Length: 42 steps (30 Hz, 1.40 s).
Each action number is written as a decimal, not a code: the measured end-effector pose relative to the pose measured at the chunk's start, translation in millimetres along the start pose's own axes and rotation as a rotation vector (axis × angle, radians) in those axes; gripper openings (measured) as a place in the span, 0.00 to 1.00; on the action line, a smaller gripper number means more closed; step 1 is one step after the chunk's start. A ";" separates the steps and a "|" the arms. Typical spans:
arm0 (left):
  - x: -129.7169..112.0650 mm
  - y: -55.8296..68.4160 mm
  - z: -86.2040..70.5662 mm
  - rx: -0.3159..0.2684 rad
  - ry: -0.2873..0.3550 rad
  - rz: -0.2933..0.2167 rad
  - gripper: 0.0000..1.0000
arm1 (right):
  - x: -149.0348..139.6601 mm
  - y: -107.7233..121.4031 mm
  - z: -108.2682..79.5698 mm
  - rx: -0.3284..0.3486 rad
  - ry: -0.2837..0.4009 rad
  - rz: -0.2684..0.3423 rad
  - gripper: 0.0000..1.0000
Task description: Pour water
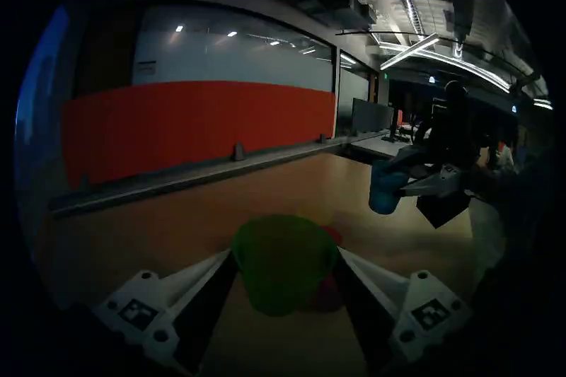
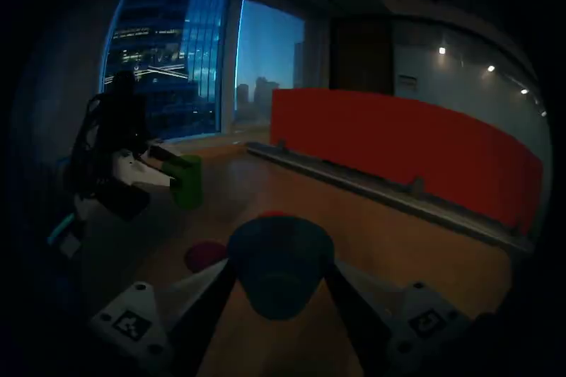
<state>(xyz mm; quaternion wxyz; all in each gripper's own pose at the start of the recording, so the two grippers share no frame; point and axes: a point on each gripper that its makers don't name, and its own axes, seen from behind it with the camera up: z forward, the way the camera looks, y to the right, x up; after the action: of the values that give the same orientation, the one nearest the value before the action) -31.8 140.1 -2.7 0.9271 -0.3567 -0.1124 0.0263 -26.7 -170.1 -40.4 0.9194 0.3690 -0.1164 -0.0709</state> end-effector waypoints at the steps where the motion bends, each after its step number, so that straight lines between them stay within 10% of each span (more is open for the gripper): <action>1: 3.1 0.7 -1.1 0.001 0.011 -0.001 0.89 | 3.9 0.0 -0.3 -0.002 0.009 -0.001 0.96; 24: 41.6 20.0 -8.6 -0.006 0.133 -0.001 0.89 | 52.2 -5.4 -3.2 -0.013 0.118 -0.028 0.95; 42: 44.1 45.2 -3.7 -0.041 0.138 0.010 0.89 | 89.6 -15.1 -4.2 0.017 0.140 -0.170 0.94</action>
<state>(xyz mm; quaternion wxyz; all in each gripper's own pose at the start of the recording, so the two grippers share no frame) 13.4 176.9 -27.2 0.9249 -0.3772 -0.0469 0.0041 60.0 -197.5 -39.4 0.9127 0.3895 -0.0205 -0.1217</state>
